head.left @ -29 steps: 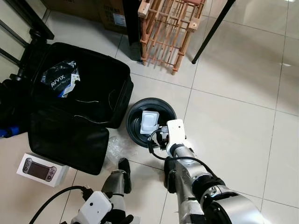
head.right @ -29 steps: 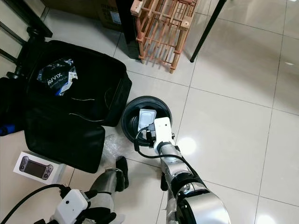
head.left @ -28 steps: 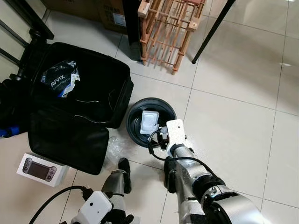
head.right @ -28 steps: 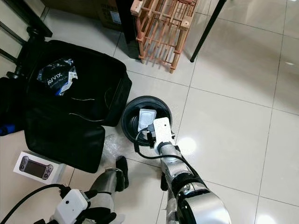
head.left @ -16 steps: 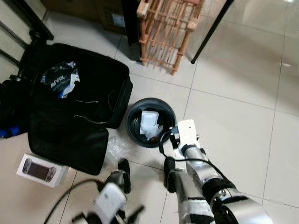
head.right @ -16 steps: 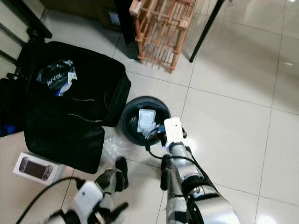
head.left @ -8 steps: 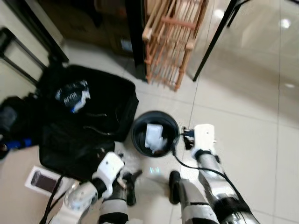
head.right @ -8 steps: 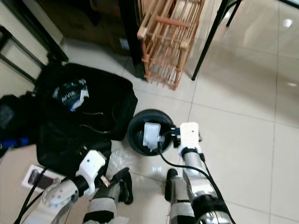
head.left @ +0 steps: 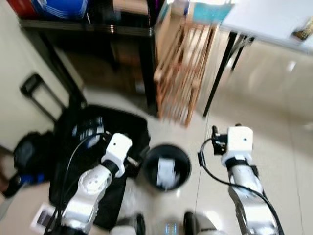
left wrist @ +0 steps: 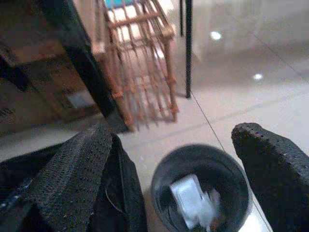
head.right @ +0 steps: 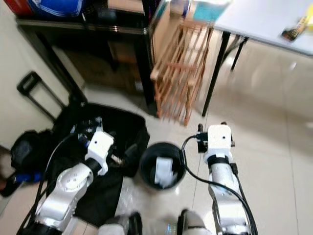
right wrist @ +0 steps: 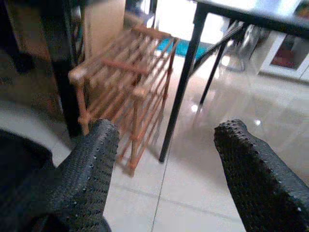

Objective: Picking trash to rubbish bin

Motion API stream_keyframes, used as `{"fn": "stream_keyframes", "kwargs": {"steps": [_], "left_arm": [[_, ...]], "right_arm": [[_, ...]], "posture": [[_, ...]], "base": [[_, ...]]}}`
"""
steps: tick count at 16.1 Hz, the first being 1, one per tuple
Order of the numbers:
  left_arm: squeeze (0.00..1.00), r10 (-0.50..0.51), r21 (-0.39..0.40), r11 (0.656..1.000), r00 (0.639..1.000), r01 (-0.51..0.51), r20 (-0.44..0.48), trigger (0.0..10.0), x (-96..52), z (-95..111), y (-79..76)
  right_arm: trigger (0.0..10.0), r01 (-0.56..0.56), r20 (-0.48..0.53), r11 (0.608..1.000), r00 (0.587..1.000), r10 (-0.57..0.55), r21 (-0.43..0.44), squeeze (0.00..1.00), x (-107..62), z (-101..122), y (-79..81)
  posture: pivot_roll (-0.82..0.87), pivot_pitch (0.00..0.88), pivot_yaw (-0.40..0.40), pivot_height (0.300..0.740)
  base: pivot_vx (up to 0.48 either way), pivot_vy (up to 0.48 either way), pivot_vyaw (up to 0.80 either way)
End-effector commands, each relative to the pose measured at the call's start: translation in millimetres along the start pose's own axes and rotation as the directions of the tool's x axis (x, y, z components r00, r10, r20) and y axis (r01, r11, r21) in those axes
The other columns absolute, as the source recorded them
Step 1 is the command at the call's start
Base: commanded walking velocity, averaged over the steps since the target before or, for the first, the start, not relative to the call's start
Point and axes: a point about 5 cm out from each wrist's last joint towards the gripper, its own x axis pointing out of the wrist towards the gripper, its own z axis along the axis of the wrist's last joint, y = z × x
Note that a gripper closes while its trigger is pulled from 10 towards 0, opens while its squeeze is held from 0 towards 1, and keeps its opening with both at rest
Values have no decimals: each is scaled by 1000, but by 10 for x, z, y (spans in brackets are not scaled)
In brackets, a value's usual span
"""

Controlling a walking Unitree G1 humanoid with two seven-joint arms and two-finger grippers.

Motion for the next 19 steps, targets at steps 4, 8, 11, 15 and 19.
{"fn": "stream_keyframes", "kwargs": {"steps": [4,8,11,15,19], "left_arm": [[0,28,-41,999,997,-25,71,10000,109,167,-9],[0,-2,-71,997,997,8,81,10000,184,181,-109],[0,-17,-81,996,996,24,83,10000,206,179,-155],[0,-13,-84,996,996,20,88,10000,229,183,-148],[0,-16,-84,996,996,23,89,10000,226,179,-162]], "right_arm": [[10000,11,-33,997,999,-8,71,0,-165,29,-17],[10000,30,-60,998,998,-26,62,0,-172,62,-70],[10000,37,-73,997,997,-32,62,0,-175,69,-83],[10000,39,-77,997,996,-34,69,0,-118,101,-85],[10000,39,-82,996,996,-32,75,0,-124,101,-82]], "posture": [[-60,59,51,740],[-87,68,34,740],[-91,68,26,740],[-87,63,21,740],[-84,65,20,740]], "base": [[0,0,0],[0,-145,0],[0,-451,0],[0,-470,0],[0,-472,0]]}}
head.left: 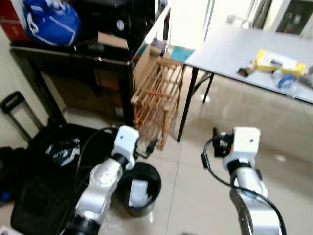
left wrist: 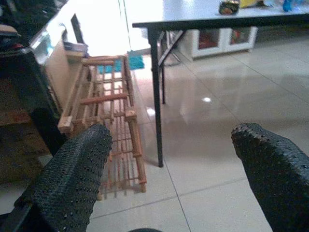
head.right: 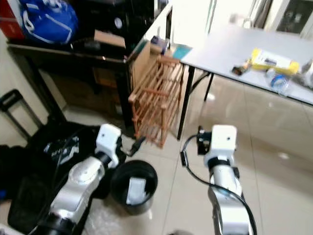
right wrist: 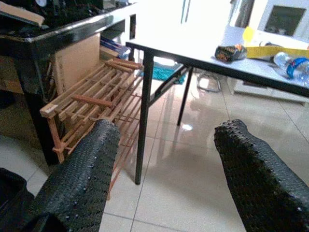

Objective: Picking trash to rubbish bin

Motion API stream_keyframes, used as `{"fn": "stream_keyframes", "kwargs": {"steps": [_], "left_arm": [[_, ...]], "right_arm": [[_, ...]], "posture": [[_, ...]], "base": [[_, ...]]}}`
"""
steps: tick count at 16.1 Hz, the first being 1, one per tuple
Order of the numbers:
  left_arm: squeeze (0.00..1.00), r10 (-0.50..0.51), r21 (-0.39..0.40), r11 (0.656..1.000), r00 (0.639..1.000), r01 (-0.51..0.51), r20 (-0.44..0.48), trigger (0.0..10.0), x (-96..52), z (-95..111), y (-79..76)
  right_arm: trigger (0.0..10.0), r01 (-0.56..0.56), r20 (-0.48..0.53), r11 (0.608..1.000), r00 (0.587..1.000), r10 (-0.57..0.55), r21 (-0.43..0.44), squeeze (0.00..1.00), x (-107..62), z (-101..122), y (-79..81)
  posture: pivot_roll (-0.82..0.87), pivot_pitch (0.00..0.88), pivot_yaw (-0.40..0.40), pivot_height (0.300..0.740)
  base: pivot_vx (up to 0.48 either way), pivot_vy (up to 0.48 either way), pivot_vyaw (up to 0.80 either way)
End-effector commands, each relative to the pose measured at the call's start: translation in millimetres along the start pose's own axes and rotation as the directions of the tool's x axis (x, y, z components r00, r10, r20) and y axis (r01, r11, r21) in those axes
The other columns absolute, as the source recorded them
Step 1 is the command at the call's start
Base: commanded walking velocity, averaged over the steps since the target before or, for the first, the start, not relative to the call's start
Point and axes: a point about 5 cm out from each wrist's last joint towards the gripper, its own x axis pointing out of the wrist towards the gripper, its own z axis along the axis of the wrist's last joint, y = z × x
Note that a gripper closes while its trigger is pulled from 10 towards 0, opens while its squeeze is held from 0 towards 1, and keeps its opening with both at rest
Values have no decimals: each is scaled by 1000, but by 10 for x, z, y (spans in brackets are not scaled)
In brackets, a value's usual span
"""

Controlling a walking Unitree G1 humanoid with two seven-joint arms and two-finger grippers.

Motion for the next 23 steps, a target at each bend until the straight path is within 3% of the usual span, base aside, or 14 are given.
{"fn": "stream_keyframes", "kwargs": {"steps": [1,23], "left_arm": [[0,-15,2,1000,1000,15,1,10000,22,6,-43],[0,-43,16,999,999,43,2,10000,139,-7,-102]], "right_arm": [[10000,19,-8,1000,1000,-19,-9,0,-9,5,-58],[10000,65,11,998,998,-65,-24,0,95,56,-102]], "posture": [[-85,67,21,740],[-106,43,30,740]], "base": [[0,-472,0],[0,-472,0]]}}
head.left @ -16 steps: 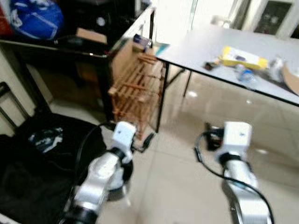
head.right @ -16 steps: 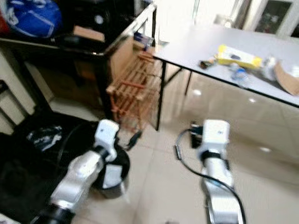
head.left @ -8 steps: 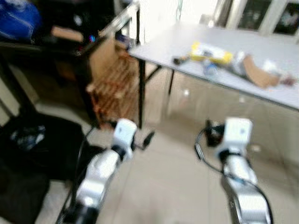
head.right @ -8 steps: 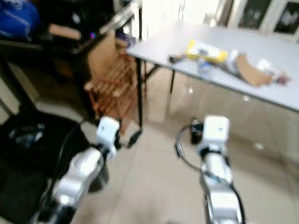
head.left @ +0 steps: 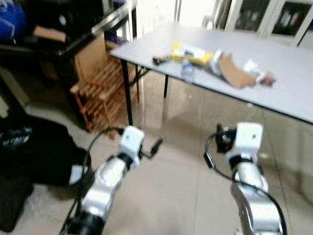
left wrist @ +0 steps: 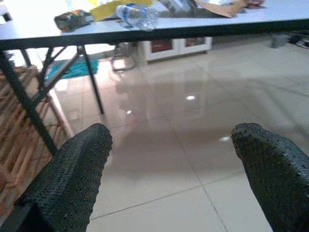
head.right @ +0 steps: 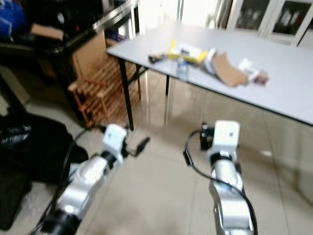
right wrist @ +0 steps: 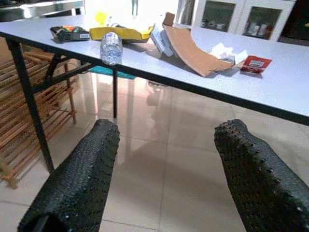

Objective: Picking trash to rubbish bin

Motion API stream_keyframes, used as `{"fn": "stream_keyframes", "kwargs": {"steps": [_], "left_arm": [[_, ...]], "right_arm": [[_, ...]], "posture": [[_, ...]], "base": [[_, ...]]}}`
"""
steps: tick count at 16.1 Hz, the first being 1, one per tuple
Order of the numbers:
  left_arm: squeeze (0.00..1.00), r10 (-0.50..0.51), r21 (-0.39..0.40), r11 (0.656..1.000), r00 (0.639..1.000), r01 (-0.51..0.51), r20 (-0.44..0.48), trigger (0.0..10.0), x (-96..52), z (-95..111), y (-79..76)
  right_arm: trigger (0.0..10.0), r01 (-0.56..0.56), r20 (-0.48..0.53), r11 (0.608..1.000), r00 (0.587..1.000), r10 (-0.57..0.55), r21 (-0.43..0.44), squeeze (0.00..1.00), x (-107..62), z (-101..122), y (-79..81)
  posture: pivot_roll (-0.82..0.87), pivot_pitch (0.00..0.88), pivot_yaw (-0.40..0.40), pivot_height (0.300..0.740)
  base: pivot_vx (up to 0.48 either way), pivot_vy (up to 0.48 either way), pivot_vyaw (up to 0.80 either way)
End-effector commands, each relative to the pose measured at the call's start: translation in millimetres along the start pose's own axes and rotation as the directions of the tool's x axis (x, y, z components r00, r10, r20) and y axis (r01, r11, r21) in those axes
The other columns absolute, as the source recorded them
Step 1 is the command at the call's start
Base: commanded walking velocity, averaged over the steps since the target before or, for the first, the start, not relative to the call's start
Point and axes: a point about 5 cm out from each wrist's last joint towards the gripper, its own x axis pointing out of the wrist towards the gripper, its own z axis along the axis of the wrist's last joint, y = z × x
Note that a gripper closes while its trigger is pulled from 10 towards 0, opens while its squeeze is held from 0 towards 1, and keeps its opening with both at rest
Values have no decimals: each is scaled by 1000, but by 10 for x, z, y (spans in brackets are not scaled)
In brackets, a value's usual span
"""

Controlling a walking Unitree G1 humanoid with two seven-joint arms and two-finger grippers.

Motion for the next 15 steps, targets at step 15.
{"fn": "stream_keyframes", "kwargs": {"steps": [15], "left_arm": [[0,-23,-14,1000,999,24,35,10000,170,74,-80]], "right_arm": [[10000,50,15,999,999,-49,-20,0,34,30,-109]], "posture": [[-135,23,36,740]], "base": [[0,0,-516]]}}
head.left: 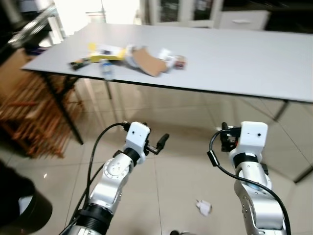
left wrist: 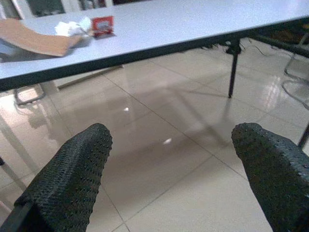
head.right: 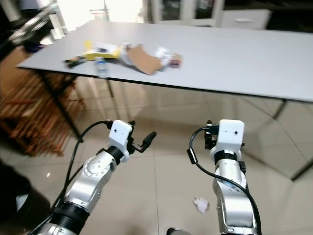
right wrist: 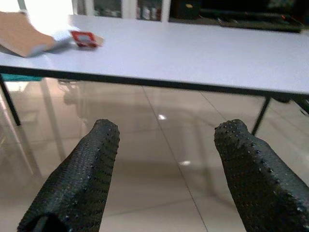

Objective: Picking trash to rubbish bin

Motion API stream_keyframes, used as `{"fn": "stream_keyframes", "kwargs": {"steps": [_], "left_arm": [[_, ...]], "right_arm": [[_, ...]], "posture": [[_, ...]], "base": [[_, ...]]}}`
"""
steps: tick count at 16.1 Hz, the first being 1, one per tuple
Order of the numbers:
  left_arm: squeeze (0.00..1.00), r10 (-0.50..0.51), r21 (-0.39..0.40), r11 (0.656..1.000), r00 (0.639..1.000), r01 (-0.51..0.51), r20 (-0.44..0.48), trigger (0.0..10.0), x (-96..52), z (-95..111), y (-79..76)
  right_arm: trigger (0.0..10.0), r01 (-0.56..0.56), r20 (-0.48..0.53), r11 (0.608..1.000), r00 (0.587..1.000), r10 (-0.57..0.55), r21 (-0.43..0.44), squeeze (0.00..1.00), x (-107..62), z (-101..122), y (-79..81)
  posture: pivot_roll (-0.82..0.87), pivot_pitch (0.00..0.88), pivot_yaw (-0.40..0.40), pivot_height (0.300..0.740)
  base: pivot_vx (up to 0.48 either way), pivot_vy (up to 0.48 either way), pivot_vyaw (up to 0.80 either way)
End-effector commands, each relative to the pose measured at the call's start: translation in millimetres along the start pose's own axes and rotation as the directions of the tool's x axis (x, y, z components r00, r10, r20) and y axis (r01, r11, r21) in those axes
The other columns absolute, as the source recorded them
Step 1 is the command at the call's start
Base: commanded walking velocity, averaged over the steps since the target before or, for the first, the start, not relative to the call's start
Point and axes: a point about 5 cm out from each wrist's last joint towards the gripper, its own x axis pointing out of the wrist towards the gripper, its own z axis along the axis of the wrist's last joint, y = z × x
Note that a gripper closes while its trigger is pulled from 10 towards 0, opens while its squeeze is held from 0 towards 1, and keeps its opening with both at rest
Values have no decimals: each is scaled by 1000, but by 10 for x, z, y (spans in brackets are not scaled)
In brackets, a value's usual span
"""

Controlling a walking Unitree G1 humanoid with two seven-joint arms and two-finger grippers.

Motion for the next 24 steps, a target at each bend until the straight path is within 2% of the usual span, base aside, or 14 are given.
{"fn": "stream_keyframes", "kwargs": {"steps": [1,5,8,12,15,21,24], "left_arm": [[0,-3,6,1000,1000,3,-1,10000,15,-1,0],[0,11,5,1000,1000,-11,10,10000,47,31,10],[0,140,2,990,988,-140,66,10000,60,177,190],[0,227,37,973,973,-229,51,10000,-65,111,405],[0,337,50,940,941,-338,28,10000,-166,53,555],[0,388,63,919,921,-388,17,10000,-209,28,573],[0,419,70,906,908,-419,14,10000,-231,22,620]], "right_arm": [[10000,15,4,1000,1000,-15,-6,0,-9,1,-19],[10000,10,16,1000,1000,-10,-15,0,-14,17,-20],[10000,-37,47,999,998,38,-28,0,-7,81,20],[10000,-37,41,999,998,38,-29,0,-66,43,-23],[10000,-41,26,999,999,42,-29,0,-106,-9,-35],[10000,-110,43,994,993,110,-2,0,-75,30,93],[10000,-110,45,994,993,109,4,0,-60,23,120]], "posture": [[-138,24,37,740],[-145,25,41,740],[-148,28,39,740],[-141,33,36,740],[-132,36,40,740],[-114,37,43,740],[-109,36,45,740]], "base": [[0,0,-738],[0,0,0],[0,0,0],[0,0,0],[0,0,0],[0,0,0],[0,0,577]]}}
